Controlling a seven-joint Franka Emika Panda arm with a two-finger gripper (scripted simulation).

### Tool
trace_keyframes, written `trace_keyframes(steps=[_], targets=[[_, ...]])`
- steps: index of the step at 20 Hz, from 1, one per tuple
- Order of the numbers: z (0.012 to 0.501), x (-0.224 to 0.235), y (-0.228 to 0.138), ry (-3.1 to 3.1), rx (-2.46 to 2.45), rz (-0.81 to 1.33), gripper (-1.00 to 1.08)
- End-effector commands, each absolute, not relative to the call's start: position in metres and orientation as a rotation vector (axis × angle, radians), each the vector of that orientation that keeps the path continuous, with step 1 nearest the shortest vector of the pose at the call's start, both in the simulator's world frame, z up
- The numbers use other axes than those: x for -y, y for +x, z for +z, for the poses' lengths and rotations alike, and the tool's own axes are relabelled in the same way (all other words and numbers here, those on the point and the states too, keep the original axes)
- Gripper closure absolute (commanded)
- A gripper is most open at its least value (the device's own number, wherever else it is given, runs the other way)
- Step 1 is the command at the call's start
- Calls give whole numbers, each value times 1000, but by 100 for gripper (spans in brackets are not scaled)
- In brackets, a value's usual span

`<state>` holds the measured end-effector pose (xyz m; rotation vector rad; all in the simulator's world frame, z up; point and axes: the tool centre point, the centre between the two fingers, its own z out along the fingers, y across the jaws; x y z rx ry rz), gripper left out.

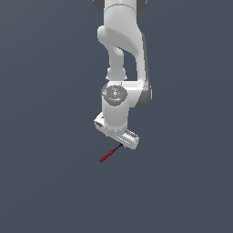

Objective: Pick up the object and move it to a goal position.

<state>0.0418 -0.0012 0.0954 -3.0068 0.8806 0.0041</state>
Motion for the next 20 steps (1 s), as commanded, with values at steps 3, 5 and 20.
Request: trace_keyframes(steps=[3, 5, 20], targets=[[81, 2, 48, -2957, -1043, 3, -92], [75, 2, 50, -2939, -1099, 3, -92], [59, 2, 56, -2885, -1243, 1, -92]])
